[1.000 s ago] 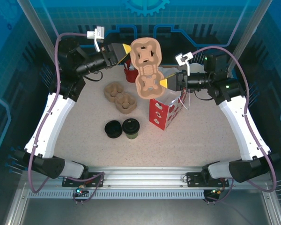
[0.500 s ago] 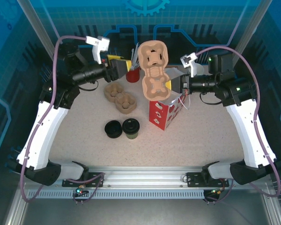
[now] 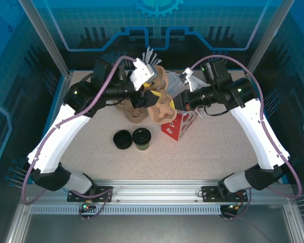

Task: Pack the takeout coffee

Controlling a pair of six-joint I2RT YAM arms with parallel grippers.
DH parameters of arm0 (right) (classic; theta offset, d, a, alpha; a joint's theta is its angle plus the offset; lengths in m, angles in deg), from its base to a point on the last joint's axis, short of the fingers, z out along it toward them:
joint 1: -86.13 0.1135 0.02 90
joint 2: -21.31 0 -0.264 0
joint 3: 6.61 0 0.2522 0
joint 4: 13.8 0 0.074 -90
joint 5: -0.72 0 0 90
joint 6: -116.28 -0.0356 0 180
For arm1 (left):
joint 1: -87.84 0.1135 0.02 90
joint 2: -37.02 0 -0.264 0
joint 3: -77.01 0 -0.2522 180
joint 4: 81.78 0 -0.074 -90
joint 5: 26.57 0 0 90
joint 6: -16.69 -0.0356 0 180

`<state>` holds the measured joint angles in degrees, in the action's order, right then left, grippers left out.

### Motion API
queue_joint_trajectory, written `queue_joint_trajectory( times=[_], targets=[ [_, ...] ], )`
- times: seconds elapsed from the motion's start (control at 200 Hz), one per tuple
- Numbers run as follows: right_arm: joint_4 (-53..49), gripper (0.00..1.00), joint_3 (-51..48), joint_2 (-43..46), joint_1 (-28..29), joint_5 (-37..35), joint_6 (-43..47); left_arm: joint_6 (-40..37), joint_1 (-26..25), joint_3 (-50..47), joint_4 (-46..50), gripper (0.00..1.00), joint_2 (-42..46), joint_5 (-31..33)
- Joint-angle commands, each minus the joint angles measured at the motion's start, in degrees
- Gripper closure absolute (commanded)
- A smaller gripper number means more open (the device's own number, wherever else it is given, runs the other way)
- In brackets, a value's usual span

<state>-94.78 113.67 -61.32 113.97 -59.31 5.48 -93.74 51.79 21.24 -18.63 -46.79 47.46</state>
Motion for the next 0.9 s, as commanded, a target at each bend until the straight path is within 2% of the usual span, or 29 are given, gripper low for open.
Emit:
queue_joint_trajectory(
  times=[0.0,0.15,0.385,0.695,0.895],
  targets=[
    [-2.2,1.0,2.1,-0.1,1.1,-0.6,0.0,-7.3,-1.2,0.0,3.0,0.42,-0.3,3.4],
    [-2.3,1.0,2.1,-0.4,1.9,-0.6,0.4,-11.1,-2.0,-3.5,1.9,0.37,0.0,4.8],
    [-2.5,1.0,2.2,-0.3,2.4,-0.5,0.6,-13.6,-2.8,-5.5,1.8,0.36,-0.9,8.3],
    [-2.4,1.0,1.5,-0.2,2.6,-0.2,0.8,-15.9,-4.3,-6.4,0.8,0.39,-2.1,10.6],
    [-2.3,1.0,1.0,0.1,2.6,-0.4,0.8,-16.2,-5.2,-6.7,0.4,0.46,-2.9,12.4]
  ],
)
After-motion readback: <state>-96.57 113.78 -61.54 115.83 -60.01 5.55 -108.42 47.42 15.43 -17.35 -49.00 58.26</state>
